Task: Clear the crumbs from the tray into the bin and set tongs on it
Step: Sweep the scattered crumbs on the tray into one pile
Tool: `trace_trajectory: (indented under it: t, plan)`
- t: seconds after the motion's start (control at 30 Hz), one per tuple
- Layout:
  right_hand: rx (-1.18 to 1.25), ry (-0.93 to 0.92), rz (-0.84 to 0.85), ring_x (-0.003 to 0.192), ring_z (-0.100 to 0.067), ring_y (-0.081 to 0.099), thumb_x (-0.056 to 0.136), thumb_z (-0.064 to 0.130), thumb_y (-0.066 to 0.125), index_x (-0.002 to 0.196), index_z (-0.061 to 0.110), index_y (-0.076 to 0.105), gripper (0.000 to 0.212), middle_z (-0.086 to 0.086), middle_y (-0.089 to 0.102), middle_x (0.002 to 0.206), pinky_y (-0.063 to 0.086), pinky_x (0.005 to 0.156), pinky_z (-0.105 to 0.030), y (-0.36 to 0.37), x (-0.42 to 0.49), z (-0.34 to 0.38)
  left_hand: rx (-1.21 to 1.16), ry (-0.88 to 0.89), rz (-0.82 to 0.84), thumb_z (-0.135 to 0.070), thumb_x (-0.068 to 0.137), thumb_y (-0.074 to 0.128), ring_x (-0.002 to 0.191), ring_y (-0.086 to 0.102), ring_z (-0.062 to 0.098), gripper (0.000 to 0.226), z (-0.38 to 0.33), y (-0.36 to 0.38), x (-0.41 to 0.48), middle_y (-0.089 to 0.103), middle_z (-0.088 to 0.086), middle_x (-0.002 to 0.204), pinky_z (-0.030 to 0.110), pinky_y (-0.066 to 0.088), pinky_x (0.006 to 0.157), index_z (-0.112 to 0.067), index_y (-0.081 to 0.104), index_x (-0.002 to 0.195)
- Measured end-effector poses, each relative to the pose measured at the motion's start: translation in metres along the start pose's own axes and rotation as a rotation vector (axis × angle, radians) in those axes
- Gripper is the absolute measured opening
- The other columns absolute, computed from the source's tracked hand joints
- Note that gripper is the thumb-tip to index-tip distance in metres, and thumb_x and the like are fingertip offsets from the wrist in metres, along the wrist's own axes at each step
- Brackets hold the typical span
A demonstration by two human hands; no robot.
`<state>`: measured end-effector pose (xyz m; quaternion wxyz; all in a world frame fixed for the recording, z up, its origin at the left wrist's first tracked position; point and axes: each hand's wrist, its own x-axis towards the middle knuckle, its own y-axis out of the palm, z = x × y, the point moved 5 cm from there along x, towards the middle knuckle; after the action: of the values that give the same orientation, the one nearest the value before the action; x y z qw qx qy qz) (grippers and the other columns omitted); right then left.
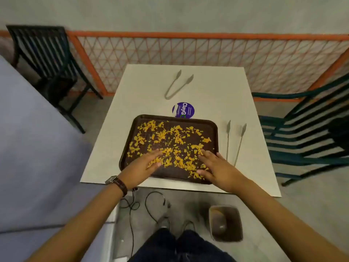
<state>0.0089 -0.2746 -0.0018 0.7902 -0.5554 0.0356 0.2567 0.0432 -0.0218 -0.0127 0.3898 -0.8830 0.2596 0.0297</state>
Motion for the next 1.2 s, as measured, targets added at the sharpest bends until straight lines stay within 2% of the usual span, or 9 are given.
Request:
trace_trajectory:
  t: [0.07,0.13,0.2,0.33,0.5,0.63,0.83,1.03,1.2]
  plan:
    - [0.053,0.006,0.021,0.147,-0.018,0.006,0.069,0.078,-0.005,0.15,0.02,0.018,0.102,-0.002,0.006,0.16,-0.001,0.116,-0.032,0.017,0.002,-0.003,-0.01,-0.044,-0.022,-0.033,0.094,0.046,0.136,0.025,0.002,0.049,0.007,0.009,-0.004,0.029,-0.005,0.151,0.021,0.023,0.11,-0.03,0.033,0.141]
    - [0.082,0.03,0.032,0.147,-0.018,0.004,0.081,0.072,0.008,0.15,0.02,0.017,0.087,-0.001,0.003,0.16,0.001,0.117,-0.033,0.042,0.002,-0.006,-0.033,-0.096,-0.047,-0.028,0.094,0.048,0.136,0.028,0.007,0.048,0.015,0.023,-0.012,0.032,-0.002,0.15,0.019,0.026,0.107,-0.025,0.035,0.141]
    - [0.123,0.044,0.021,0.147,-0.019,0.003,0.094,0.056,0.028,0.15,0.019,0.016,0.068,0.0,-0.002,0.16,0.002,0.117,-0.032,0.062,0.004,-0.008,-0.044,-0.13,-0.097,-0.023,0.095,0.048,0.136,0.028,0.009,0.047,0.023,0.034,-0.018,0.033,0.001,0.149,0.018,0.022,0.106,-0.021,0.037,0.14]
    - [0.171,0.109,0.038,0.147,-0.025,0.003,0.096,0.043,0.04,0.149,0.019,0.018,0.062,0.002,-0.012,0.159,0.014,0.117,-0.037,0.091,0.013,-0.015,-0.076,-0.228,-0.205,-0.018,0.093,0.05,0.138,0.029,0.018,0.047,0.047,0.046,-0.018,0.029,0.005,0.151,0.022,0.023,0.107,-0.02,0.039,0.139]
    - [0.214,0.181,0.069,0.147,-0.027,0.0,0.097,0.042,0.04,0.15,0.019,0.016,0.063,0.001,-0.012,0.159,0.013,0.117,-0.04,0.111,0.029,-0.02,-0.096,-0.371,-0.273,-0.018,0.093,0.05,0.144,0.016,0.023,0.056,0.079,0.05,-0.001,0.013,0.009,0.156,0.033,0.021,0.113,-0.015,0.027,0.145]
    - [0.244,0.192,0.08,0.147,-0.024,-0.002,0.097,0.041,0.04,0.15,0.019,0.015,0.063,0.001,-0.012,0.159,0.012,0.117,-0.039,0.117,0.042,-0.018,-0.054,-0.403,-0.271,-0.022,0.094,0.049,0.145,0.0,0.026,0.063,0.103,0.04,0.026,0.003,0.011,0.157,0.044,0.016,0.117,-0.012,0.017,0.147]
    - [0.299,0.249,0.053,0.147,-0.019,-0.007,0.097,0.039,0.039,0.151,0.021,0.005,0.066,0.002,-0.014,0.159,0.004,0.116,-0.033,0.119,0.051,-0.014,0.09,-0.43,-0.254,-0.026,0.094,0.048,0.145,-0.006,0.031,0.067,0.133,0.028,0.056,0.001,0.015,0.157,0.043,0.006,0.118,-0.007,0.013,0.147]
    - [0.362,0.366,-0.051,0.146,-0.016,-0.01,0.095,0.04,0.042,0.15,0.024,0.004,0.069,0.004,-0.015,0.158,0.009,0.117,-0.036,0.124,0.058,-0.021,0.16,-0.43,-0.238,-0.036,0.094,0.043,0.145,-0.005,0.03,0.072,0.151,0.03,0.068,-0.002,0.017,0.157,0.04,0.001,0.118,-0.004,0.006,0.147]
    - [0.435,0.524,-0.167,0.146,-0.018,-0.01,0.096,0.037,0.042,0.15,0.021,0.001,0.07,0.001,-0.015,0.158,0.009,0.117,-0.038,0.123,0.059,-0.031,0.002,-0.453,-0.265,-0.04,0.095,0.038,0.143,-0.014,0.022,0.075,0.13,0.044,0.077,-0.013,0.013,0.156,0.036,-0.01,0.116,-0.006,-0.005,0.147]
